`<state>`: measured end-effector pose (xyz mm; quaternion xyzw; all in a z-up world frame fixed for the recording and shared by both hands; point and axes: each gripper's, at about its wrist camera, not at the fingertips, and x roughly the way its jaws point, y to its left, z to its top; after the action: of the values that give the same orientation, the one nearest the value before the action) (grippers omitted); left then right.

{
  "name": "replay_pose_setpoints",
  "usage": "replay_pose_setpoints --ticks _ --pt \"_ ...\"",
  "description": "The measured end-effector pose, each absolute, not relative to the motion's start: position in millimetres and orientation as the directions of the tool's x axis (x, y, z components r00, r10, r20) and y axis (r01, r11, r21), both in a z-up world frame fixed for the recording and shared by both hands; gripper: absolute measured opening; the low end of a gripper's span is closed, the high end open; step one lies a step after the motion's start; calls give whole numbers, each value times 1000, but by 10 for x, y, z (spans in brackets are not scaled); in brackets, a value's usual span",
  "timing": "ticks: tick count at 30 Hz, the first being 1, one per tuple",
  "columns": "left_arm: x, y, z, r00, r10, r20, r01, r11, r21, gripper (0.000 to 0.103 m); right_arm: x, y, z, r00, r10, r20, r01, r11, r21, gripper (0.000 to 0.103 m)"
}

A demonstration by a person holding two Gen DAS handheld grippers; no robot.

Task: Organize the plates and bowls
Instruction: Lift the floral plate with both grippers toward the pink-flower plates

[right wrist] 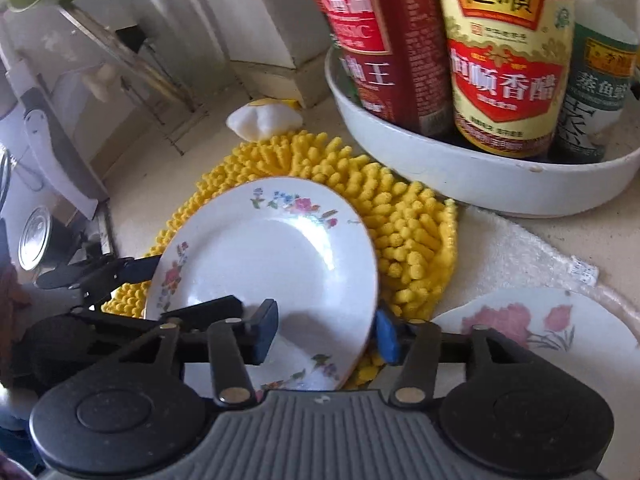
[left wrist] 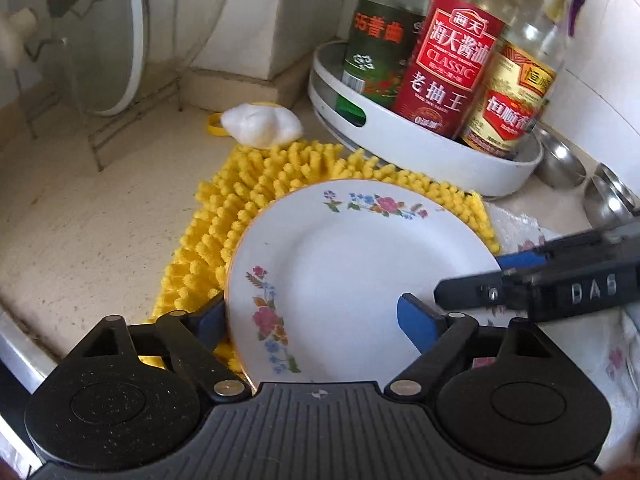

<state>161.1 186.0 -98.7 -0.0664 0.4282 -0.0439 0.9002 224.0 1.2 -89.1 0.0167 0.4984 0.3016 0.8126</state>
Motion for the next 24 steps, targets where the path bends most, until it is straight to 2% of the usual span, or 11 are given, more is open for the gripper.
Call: replay_pose_setpoints --ticks 2,4,7,24 --pt "1620 1877 -965 625 -126 -770 1 987 -161 84 2228 14 -880 329 492 -806 -470 825 312 70" --pt "1600 1941 -935 626 -123 -770 -24 984 -176 74 2202 21 -871 339 481 -808 -476 829 294 68" --pt "1596 2031 -903 627 -125 -769 -60 977 -207 67 2215 23 -848 337 485 -807 -451 836 313 67" --pt "1484 1958 -517 691 -99 -716 -61 979 -194 68 2121 -211 -518 394 557 -732 -425 816 392 67"
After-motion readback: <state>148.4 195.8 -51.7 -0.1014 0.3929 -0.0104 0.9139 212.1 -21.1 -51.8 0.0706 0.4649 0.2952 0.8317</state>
